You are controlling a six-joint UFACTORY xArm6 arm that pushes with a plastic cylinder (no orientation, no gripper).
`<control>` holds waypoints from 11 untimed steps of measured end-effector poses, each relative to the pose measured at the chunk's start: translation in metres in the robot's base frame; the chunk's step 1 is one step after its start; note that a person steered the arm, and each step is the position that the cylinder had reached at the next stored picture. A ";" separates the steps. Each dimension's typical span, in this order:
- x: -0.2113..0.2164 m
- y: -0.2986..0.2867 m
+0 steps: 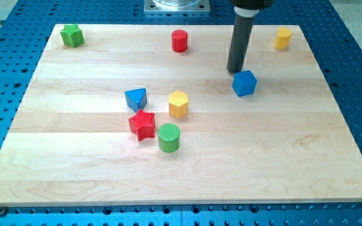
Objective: Move the blue cube to the right of the hexagon
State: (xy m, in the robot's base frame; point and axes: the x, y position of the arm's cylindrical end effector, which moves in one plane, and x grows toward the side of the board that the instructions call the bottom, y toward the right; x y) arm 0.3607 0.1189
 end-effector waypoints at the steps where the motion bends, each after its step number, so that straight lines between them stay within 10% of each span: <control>1: 0.052 0.022; 4: 0.067 0.090; 6: 0.092 -0.015; 9: 0.005 -0.041; 11: 0.025 -0.061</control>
